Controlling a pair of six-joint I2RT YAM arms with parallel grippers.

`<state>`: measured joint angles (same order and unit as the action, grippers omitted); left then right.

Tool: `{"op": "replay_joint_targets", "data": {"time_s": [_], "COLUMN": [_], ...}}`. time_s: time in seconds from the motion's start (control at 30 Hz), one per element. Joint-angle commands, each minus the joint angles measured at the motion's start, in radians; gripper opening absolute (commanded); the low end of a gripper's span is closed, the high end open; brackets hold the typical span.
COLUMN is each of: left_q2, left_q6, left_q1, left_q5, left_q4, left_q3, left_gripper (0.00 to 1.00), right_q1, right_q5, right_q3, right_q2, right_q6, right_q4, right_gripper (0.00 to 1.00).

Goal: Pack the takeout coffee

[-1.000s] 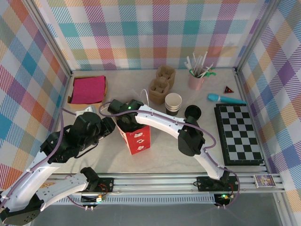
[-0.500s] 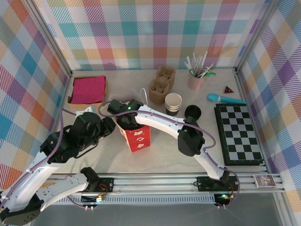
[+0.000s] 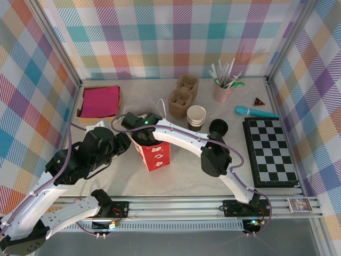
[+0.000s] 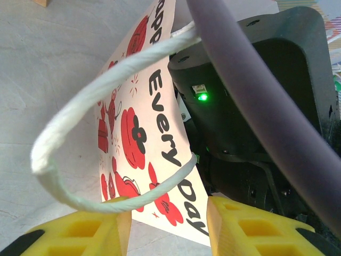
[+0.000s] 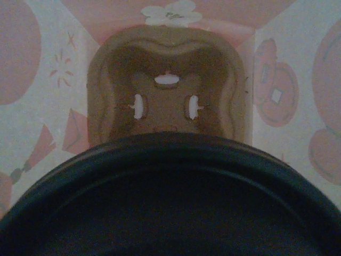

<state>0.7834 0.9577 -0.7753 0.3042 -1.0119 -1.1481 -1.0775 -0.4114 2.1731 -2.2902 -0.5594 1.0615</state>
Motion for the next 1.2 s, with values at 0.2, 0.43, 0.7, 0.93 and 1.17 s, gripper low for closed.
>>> {"op": "replay_joint_targets", "data": {"time_s": [0.2, 0.43, 0.7, 0.93, 1.17], "left_q2": [-0.005, -0.004, -0.008, -0.004, -0.004], "left_q6": [0.007, 0.006, 0.009, 0.009, 0.009], "left_q1": [0.009, 0.009, 0.011, 0.012, 0.014], "left_q5": [-0.001, -0.002, -0.001, -0.005, -0.005], "left_q4": [0.014, 0.015, 0.015, 0.018, 0.017], "left_q3": [0.016, 0.017, 0.022, 0.022, 0.024], "left_gripper": [0.42, 0.42, 0.42, 0.42, 0.42], "right_q1": [0.01, 0.011, 0.011, 0.011, 0.01], "right_q5": [0.076, 0.074, 0.004, -0.045, -0.048], "right_q3": [-0.006, -0.002, 0.076, 0.153, 0.183], "right_q2": [-0.104, -0.081, -0.003, 0.039, 0.05], "right_q6": [0.021, 0.02, 0.023, 0.038, 0.042], "right_q4": [-0.01, 0.002, 0.046, 0.094, 0.115], "right_gripper": [0.44, 0.44, 0.44, 0.44, 0.44]}}
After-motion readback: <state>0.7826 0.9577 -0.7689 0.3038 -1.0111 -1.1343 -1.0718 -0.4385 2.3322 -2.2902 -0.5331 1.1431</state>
